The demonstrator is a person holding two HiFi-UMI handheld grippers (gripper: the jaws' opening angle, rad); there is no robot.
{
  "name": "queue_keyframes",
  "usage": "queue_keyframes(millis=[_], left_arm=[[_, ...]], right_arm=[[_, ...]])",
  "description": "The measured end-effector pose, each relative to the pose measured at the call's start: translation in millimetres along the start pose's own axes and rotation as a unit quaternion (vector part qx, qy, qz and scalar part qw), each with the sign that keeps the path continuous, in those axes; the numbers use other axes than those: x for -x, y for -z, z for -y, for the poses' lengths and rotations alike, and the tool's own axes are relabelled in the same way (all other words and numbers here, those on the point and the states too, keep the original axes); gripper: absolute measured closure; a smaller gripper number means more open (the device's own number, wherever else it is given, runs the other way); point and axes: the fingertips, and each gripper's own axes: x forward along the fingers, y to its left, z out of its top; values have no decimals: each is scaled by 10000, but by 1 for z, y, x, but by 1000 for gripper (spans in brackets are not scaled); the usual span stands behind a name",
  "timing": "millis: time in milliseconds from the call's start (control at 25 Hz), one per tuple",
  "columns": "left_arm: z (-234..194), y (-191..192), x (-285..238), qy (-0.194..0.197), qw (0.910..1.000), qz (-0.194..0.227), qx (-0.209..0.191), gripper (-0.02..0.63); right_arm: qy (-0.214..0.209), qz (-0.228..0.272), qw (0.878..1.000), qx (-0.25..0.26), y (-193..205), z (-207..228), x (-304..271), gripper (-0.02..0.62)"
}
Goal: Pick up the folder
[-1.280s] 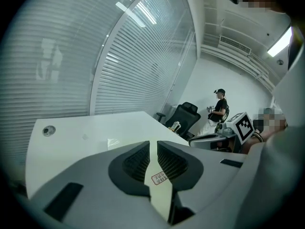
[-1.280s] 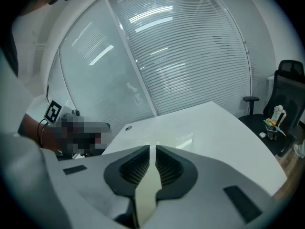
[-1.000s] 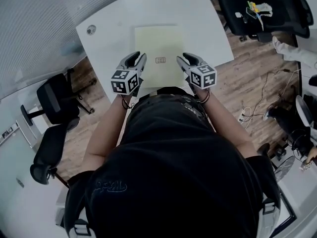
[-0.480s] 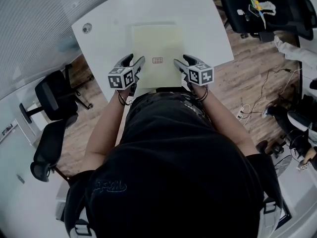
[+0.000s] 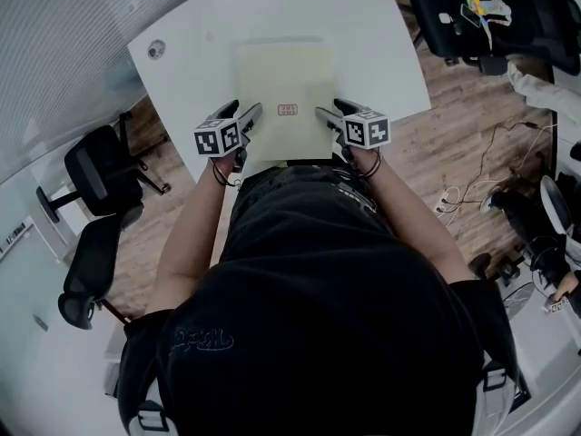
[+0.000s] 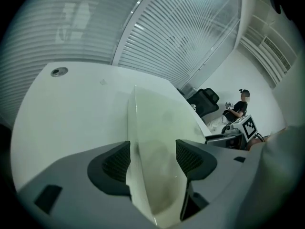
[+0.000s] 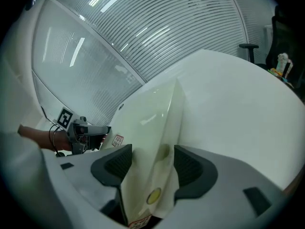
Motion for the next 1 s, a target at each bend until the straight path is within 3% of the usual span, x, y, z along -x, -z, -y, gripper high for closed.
queue_keyframes(millis=[480,800,1000], left_arm=[[-9,11,-16,155,9989,-254,362,282],[-14,13,-25,778,9938,-420,679,261],[-11,13,-25,1024,9909,-376,784,249]], right_arm=[[-755,-152,9962,-417,3,3,-12,276],[-1119,-175,9905,-783,4,4,-18,276],[-1060,-233,9914,-730,8,7,-19,276]])
